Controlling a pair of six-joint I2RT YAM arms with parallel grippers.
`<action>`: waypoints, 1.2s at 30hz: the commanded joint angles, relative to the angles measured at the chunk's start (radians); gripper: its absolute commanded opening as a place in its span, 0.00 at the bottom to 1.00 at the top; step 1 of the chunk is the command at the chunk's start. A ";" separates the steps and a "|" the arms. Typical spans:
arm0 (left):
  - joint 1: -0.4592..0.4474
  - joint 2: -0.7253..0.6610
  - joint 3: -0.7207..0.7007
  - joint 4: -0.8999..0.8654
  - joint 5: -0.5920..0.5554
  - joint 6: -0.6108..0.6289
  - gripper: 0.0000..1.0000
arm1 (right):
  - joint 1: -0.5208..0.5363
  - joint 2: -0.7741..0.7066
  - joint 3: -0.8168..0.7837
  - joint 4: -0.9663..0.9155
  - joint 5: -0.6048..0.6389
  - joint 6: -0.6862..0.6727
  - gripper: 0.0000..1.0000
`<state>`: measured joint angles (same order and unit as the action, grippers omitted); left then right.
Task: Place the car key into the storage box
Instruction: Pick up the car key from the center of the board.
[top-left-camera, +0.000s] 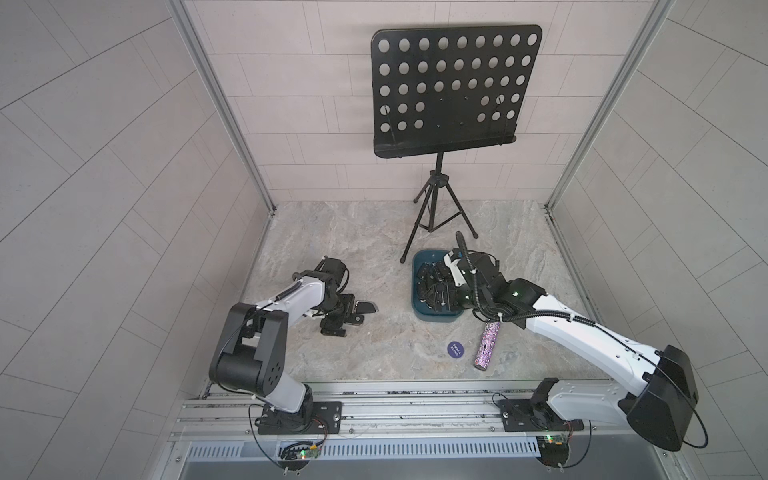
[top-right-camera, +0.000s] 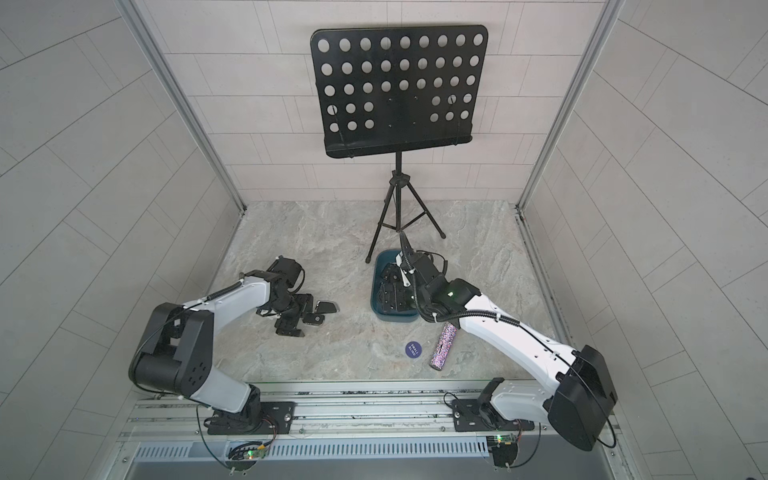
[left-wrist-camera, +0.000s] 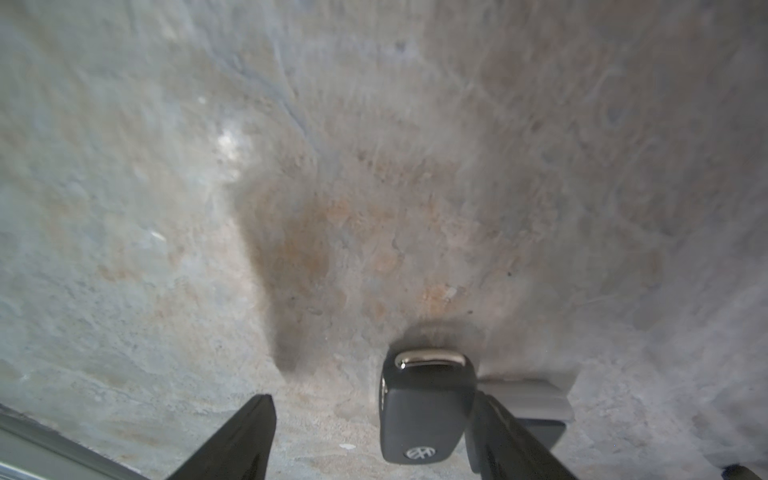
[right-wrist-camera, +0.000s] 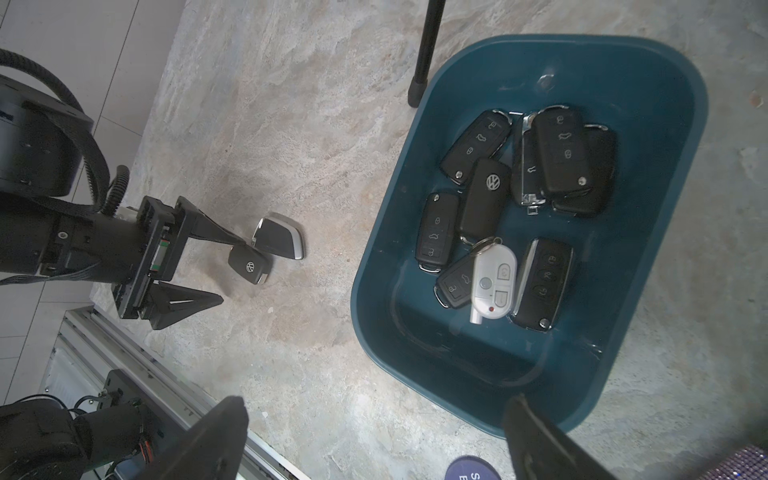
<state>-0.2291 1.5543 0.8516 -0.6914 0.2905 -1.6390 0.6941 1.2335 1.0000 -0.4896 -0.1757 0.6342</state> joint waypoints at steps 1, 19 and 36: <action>-0.018 0.021 0.030 -0.005 -0.025 -0.045 0.80 | 0.008 -0.025 0.002 0.000 0.019 0.018 0.99; -0.118 0.080 0.009 0.000 -0.071 -0.029 0.44 | 0.020 -0.058 -0.020 0.016 0.033 0.028 1.00; -0.118 -0.019 0.052 -0.084 -0.130 0.071 0.34 | 0.021 -0.050 -0.001 0.009 0.019 0.030 0.99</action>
<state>-0.3447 1.5845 0.8791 -0.7170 0.1932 -1.5829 0.7090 1.1976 0.9924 -0.4717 -0.1650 0.6559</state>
